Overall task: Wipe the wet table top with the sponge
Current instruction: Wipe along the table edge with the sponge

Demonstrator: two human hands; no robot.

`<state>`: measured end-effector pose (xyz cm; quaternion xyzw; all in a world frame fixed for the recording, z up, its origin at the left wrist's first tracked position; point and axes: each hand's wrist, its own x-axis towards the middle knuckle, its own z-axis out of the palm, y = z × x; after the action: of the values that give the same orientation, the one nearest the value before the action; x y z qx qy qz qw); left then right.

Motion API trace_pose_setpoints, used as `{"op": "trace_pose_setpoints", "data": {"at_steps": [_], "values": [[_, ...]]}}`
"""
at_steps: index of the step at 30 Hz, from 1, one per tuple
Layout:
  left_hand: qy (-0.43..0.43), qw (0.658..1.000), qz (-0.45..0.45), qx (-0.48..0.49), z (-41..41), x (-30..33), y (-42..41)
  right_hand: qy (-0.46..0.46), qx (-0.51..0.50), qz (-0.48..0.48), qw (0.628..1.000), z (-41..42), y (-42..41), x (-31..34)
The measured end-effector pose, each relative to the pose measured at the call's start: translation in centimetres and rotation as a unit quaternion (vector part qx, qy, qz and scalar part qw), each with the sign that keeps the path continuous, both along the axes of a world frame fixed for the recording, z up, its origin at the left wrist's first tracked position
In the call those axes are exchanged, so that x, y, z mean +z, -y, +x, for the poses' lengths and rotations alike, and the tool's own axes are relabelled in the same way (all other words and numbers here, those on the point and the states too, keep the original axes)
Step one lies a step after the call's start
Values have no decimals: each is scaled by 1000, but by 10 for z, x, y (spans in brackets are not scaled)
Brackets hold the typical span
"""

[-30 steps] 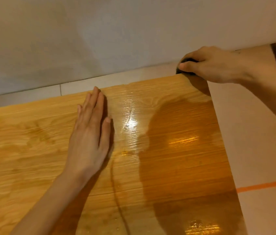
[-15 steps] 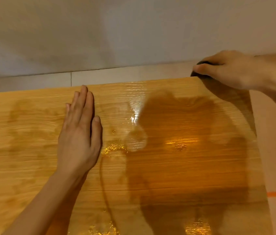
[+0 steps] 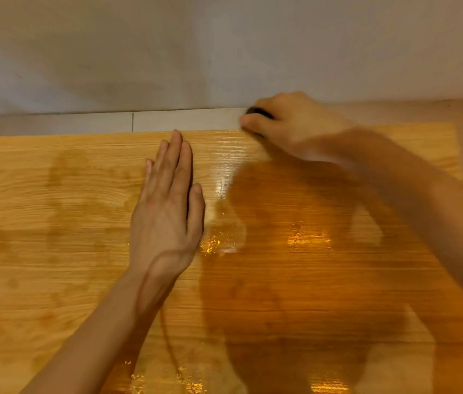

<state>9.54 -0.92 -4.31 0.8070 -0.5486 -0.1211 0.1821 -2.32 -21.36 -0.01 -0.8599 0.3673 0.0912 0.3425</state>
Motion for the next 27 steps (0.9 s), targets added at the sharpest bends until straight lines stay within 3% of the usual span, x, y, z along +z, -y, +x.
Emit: {"op": "trace_pose_setpoints", "data": {"at_steps": [5, 8, 16, 19, 24, 27], "values": [[-59, 998, -19, 10, 5, 3, -3, -54, -68, 51, 995, -47, 17, 18], [-52, 998, -15, 16, 13, 8, -20, -63, -30, 33, 997, -10, 9, 14], [-6, 996, 24, 86, 40, 13, -85, 43, 74, 13, 996, 112, -48, -5], [5, 996, 22, 83, 40, 7, -87, 48, 77, -35, 995, 73, -37, -8], [7, 996, 9, 87, 40, 2, -87, 54, -67, -129, 988, -39, -18, -1], [11, 997, 6, 82, 41, 2, -88, 74, -89, -162, 980, -40, -26, -10]]}}
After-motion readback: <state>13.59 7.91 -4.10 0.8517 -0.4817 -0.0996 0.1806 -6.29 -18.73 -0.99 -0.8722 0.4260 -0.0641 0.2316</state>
